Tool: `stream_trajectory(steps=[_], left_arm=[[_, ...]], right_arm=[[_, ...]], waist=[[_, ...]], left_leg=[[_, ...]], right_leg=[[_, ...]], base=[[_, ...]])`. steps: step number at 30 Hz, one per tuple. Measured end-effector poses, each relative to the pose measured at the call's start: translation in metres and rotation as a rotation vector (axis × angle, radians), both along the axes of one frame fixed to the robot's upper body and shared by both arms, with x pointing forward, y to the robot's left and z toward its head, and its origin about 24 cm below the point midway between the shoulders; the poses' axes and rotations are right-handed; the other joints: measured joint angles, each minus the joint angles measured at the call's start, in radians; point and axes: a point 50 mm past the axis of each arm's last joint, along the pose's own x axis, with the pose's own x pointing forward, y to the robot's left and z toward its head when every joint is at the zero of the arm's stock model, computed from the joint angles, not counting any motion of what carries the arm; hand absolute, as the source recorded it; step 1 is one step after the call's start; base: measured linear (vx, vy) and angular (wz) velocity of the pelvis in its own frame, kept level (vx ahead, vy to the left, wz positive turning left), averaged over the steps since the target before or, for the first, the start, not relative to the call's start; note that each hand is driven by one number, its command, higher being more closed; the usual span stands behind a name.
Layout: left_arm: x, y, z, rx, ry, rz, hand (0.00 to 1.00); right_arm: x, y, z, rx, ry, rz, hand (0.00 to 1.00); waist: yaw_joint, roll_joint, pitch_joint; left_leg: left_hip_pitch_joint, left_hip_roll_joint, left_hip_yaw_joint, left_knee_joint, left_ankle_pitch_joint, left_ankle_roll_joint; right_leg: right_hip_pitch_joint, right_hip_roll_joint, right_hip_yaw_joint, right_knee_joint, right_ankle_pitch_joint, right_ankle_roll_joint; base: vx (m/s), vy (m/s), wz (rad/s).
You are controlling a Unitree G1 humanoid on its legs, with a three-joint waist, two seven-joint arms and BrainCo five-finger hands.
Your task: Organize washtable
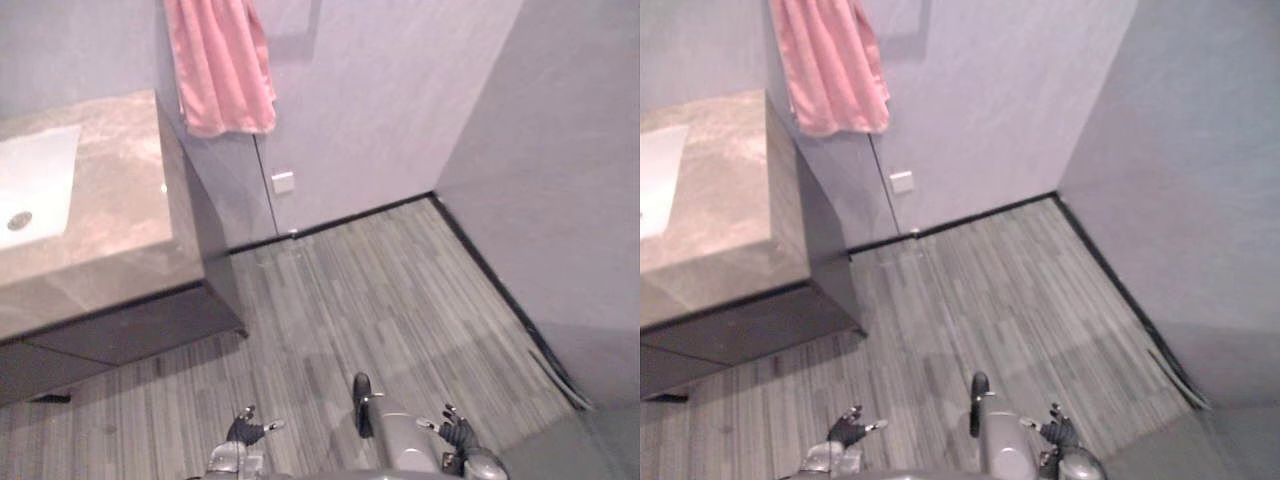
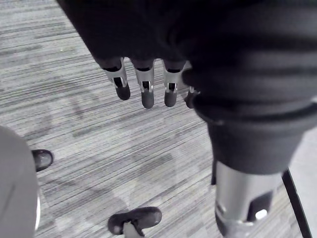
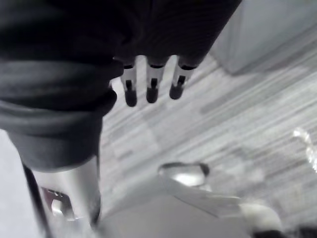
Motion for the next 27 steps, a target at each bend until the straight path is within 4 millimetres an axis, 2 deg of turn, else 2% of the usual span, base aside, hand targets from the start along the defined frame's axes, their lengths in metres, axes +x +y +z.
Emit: stream_trajectory(steps=[1,2,3,4,5,6,7,9,12,13,14,15,16,17,18,19,20,21,23,24,27], left_arm=[[0.001,-0.004,0.0,-0.01,-0.002,0.0,0.0],[0.003,-0.01,0.0,-0.028,-0.011,0.009,0.0],[0.004,-0.009,0.001,-0.035,-0.023,0.042,0.0],[0.005,-0.008,0.001,-0.038,-0.026,0.057,0.0],[0.007,-0.005,0.003,-0.037,-0.038,0.077,0.0],[0.011,-0.005,0.005,-0.036,-0.061,0.081,0.0],[0.013,-0.004,0.006,-0.035,-0.072,0.08,0.0],[0.019,-0.005,0.01,-0.035,-0.109,0.072,0.0],[0.022,-0.006,0.011,-0.033,-0.121,0.057,0.0],[0.022,-0.007,0.011,-0.034,-0.121,0.052,0.0],[0.021,-0.012,0.01,-0.037,-0.117,0.021,0.0],[0.021,-0.013,0.011,-0.038,-0.118,0.013,0.0],[0.021,-0.009,0.01,-0.026,-0.11,0.011,0.0],[0.019,-0.005,0.01,-0.019,-0.103,0.018,0.0],[0.018,-0.004,0.009,-0.015,-0.097,0.022,0.0],[0.017,-0.004,0.009,-0.014,-0.095,0.023,0.0],[0.016,-0.002,0.008,-0.01,-0.086,0.022,0.0],[0.015,0.001,0.007,0.0,-0.075,0.013,0.0],[0.013,0.001,0.006,0.005,-0.061,-0.002,0.0],[0.011,-0.001,0.005,0.002,-0.053,0.005,0.0],[0.007,0.0,0.003,0.002,-0.032,0.004,0.0]], right_arm=[[0.0,-0.001,0.0,-0.004,0.001,0.0,0.0],[0.0,-0.004,0.001,-0.005,-0.002,-0.019,0.0],[-0.001,-0.006,0.0,-0.008,0.004,-0.027,0.0],[-0.001,-0.006,0.001,-0.01,0.005,-0.027,0.0],[-0.002,-0.004,0.0,-0.006,0.006,-0.027,0.0],[-0.004,-0.002,0.0,0.001,0.003,-0.032,0.0],[-0.005,-0.001,-0.001,0.004,0.002,-0.035,0.0],[-0.003,-0.002,0.0,0.002,0.002,-0.036,0.0],[0.001,-0.001,0.0,0.005,-0.004,-0.037,0.0],[0.0,-0.001,0.0,0.005,0.001,-0.039,0.0],[-0.001,-0.004,0.0,-0.006,0.003,-0.037,0.0],[-0.001,-0.003,0.0,-0.007,0.008,-0.034,0.0],[0.002,0.003,-0.001,0.009,0.005,-0.028,0.0],[0.002,0.01,-0.002,0.025,0.005,-0.026,0.0],[0.001,0.014,-0.004,0.026,0.015,0.002,0.0],[0.002,0.015,-0.003,0.03,0.012,0.005,0.0],[0.006,0.019,-0.002,0.041,-0.002,0.013,0.0],[0.007,0.023,-0.003,0.054,-0.008,0.014,0.0],[0.007,0.025,-0.003,0.057,-0.009,0.02,0.0],[0.008,0.026,-0.002,0.056,-0.011,0.026,0.0],[0.017,0.028,0.002,0.056,-0.052,0.037,0.0]], waist=[[-0.001,0.013,0.0],[-0.009,0.032,0.003],[-0.013,0.042,0.008],[-0.012,0.049,0.011],[-0.009,0.042,0.023],[0.012,0.025,0.03],[0.018,0.022,0.032],[0.027,0.022,0.033],[0.035,0.023,0.035],[0.039,0.028,0.035],[0.046,0.044,0.026],[0.058,0.048,0.024],[0.071,0.033,0.017],[0.069,0.022,0.007],[0.065,-0.003,0.003],[0.066,-0.004,0.0],[0.063,-0.004,-0.004],[0.059,-0.02,0.001],[0.059,-0.024,0.004],[0.057,-0.018,0.005],[0.032,-0.01,0.011]], left_leg=[[-0.033,0.012,-0.012,0.071,0.0,0.0],[-0.124,0.037,-0.032,0.265,0.02,-0.031],[-0.215,0.086,-0.037,0.489,0.043,-0.067],[-0.247,0.117,-0.03,0.591,0.04,-0.07],[-0.297,0.169,0.01,0.749,0.038,-0.066],[-0.342,0.2,0.059,0.82,0.038,-0.065],[-0.365,0.204,0.078,0.826,0.034,-0.058],[-0.47,0.177,0.135,0.71,0.006,-0.012],[-0.517,0.096,0.161,0.392,0.014,-0.011],[-0.518,0.062,0.171,0.194,0.063,-0.034],[-0.517,0.055,0.189,0.045,0.118,-0.05],[-0.526,0.06,0.188,0.055,0.166,-0.029],[-0.522,0.043,0.186,0.066,0.219,0.03],[-0.514,0.008,0.178,0.058,0.248,0.075],[-0.491,-0.018,0.173,0.051,0.257,0.135],[-0.479,-0.03,0.175,0.042,0.252,0.141],[-0.442,-0.053,0.17,0.027,0.238,0.156],[-0.389,-0.085,0.142,0.006,0.217,0.165],[-0.291,-0.115,0.085,-0.019,0.18,0.168],[-0.235,-0.119,0.045,-0.043,0.165,0.17],[-0.157,-0.11,-0.045,-0.086,0.155,0.165]], right_leg=[[0.01,0.001,-0.015,0.0,-0.019,0.0],[0.042,0.005,-0.038,-0.008,-0.05,-0.016],[0.097,0.02,-0.058,-0.026,-0.079,-0.033],[0.137,0.033,-0.069,-0.041,-0.09,-0.037],[0.222,0.051,-0.079,-0.069,-0.117,-0.048],[0.297,0.055,-0.08,-0.094,-0.14,-0.055],[0.329,0.053,-0.081,-0.11,-0.146,-0.055],[0.428,0.044,-0.077,-0.191,-0.16,-0.041],[0.503,0.016,-0.067,-0.25,-0.17,-0.023],[0.544,0.01,-0.069,-0.291,-0.171,-0.01],[0.578,0.024,-0.069,-0.343,-0.17,0.008],[0.593,0.027,-0.065,-0.358,-0.177,0.018],[0.621,0.011,-0.047,-0.363,-0.195,0.048],[0.634,-0.017,-0.044,-0.348,-0.217,0.08],[0.6,-0.047,-0.031,-0.251,-0.239,0.116],[0.563,-0.057,-0.015,-0.167,-0.244,0.125],[0.481,-0.076,0.014,0.053,-0.237,0.151],[0.416,-0.093,0.037,0.251,-0.227,0.185],[0.385,-0.105,0.011,0.378,-0.259,0.164],[0.36,-0.104,-0.021,0.383,-0.284,0.132],[0.238,-0.077,-0.05,0.263,-0.303,0.101]], base=[[0.57,-0.316,0.41],[0.58,-0.349,0.54],[0.49,-0.281,0.48],[0.49,-0.254,0.29],[0.45,-0.228,0.05],[0.43,-0.21,0.04],[0.36,-0.168,0.02],[0.32,-0.078,-0.02],[0.34,0.036,-0.1],[0.42,0.101,-0.04],[0.42,0.124,-0.14],[0.44,0.205,-0.3],[0.51,0.266,-0.26],[0.65,0.304,-0.16],[0.55,0.221,-0.02],[0.54,0.214,0.08],[0.62,0.274,0.4],[0.61,0.268,0.7],[0.55,0.161,0.89],[0.48,0.079,0.88],[0.41,-0.016,1.06]])
